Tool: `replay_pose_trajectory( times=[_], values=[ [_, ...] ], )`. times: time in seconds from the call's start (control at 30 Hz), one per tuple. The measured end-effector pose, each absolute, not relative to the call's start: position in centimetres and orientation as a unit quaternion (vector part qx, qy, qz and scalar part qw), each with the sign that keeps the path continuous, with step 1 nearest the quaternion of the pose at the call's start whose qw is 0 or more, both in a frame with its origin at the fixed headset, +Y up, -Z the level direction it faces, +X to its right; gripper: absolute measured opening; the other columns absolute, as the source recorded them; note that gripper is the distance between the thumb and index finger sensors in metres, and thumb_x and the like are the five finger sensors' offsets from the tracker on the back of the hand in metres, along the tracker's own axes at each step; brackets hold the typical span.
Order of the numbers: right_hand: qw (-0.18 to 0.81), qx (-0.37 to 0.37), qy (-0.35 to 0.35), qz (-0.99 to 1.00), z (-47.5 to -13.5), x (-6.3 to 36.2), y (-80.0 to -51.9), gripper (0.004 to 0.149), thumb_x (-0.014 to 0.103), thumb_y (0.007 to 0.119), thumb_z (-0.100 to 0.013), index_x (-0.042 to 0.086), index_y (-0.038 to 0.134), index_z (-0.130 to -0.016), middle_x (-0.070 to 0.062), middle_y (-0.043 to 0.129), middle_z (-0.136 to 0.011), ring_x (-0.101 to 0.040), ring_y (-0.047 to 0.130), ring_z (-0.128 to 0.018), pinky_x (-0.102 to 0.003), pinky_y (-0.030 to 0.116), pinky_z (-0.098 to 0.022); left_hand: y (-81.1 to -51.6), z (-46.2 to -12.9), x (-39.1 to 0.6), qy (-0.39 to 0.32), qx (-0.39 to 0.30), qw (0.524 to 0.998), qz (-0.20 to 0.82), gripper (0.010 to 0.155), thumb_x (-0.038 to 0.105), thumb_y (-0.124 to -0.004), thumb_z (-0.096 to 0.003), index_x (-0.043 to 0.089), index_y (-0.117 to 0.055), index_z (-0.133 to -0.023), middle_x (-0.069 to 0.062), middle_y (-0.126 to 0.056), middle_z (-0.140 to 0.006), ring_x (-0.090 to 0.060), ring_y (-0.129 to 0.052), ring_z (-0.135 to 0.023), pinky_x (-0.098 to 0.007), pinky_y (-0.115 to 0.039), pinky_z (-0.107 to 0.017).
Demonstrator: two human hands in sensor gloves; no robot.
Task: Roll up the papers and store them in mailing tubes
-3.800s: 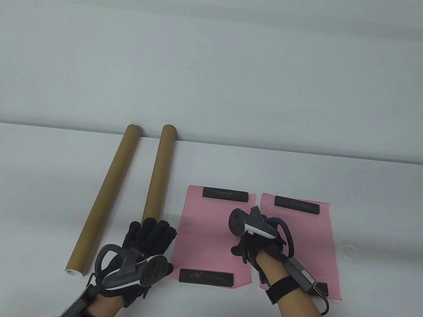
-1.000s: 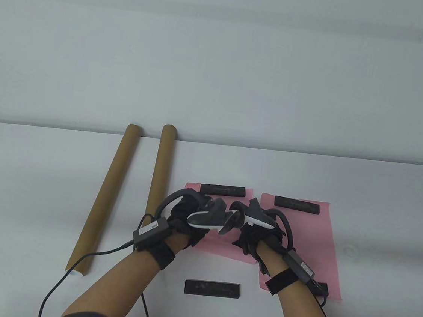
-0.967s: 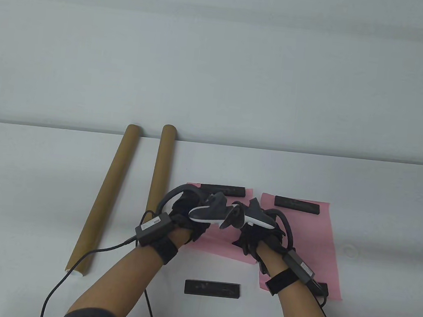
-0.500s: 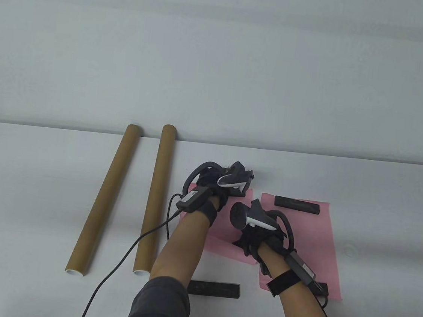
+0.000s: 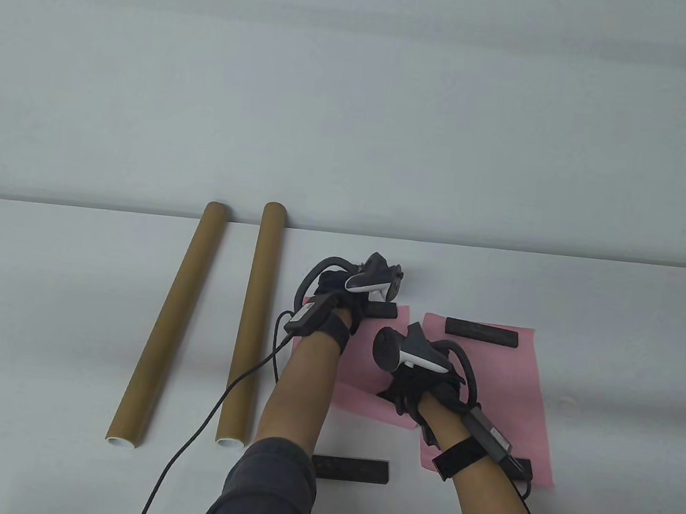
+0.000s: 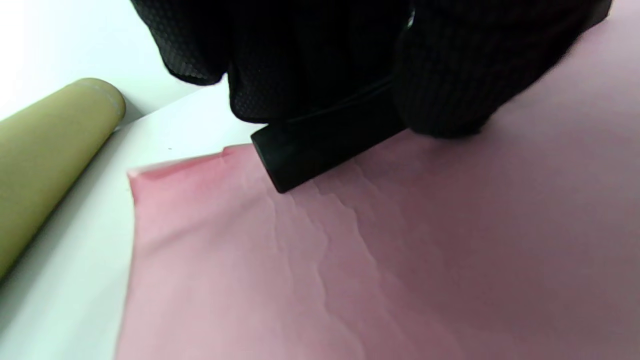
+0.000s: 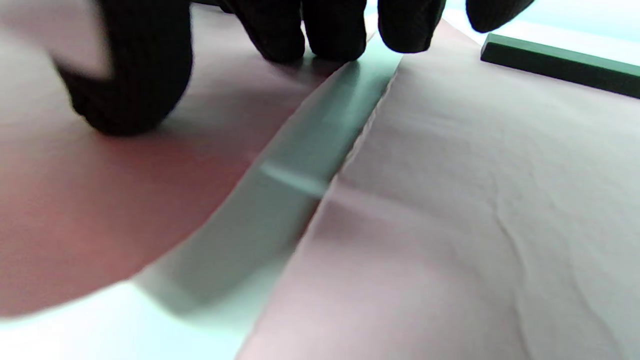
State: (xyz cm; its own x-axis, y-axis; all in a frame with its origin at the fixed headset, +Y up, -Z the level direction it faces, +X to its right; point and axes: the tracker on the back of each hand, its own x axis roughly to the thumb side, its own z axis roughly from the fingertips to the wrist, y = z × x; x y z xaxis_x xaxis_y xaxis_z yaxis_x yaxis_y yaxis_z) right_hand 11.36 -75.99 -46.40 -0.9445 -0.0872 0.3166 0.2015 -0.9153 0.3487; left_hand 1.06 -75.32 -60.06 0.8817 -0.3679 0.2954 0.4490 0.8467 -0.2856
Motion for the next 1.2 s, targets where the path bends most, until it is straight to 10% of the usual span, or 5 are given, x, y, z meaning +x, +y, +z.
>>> replay_pose_trajectory(
  times=[0.9,1.2],
  values=[
    [0.073,-0.162,-0.194,-0.965,-46.0,11.7,-76.0,0.083,0.055,0.085,-0.043,0.014,0.058,-0.110,-0.018,0.053,-0.115,-0.057,0.052,-0.107,-0.074,0.048,-0.070,-74.9,-62.2,1.4,-0.048,-0.144,0.969,-0.193,0.067,0.051,-0.087,-0.0353,0.039,-0.065,-0.097,0.009,-0.078,-0.101,-0.018,-0.088,-0.091,-0.037,-0.078,-0.066],
    [0.063,-0.160,-0.196,-0.966,-46.0,11.7,-76.1,0.083,0.054,0.086,-0.043,0.013,0.057,-0.110,-0.018,0.051,-0.116,-0.057,0.053,-0.106,-0.074,0.048,-0.070,-67.1,-57.0,0.2,-0.115,-0.075,0.976,-0.170,0.073,0.050,-0.087,-0.0359,0.034,-0.058,-0.101,0.003,-0.071,-0.105,-0.023,-0.081,-0.095,-0.042,-0.073,-0.069]
  ],
)
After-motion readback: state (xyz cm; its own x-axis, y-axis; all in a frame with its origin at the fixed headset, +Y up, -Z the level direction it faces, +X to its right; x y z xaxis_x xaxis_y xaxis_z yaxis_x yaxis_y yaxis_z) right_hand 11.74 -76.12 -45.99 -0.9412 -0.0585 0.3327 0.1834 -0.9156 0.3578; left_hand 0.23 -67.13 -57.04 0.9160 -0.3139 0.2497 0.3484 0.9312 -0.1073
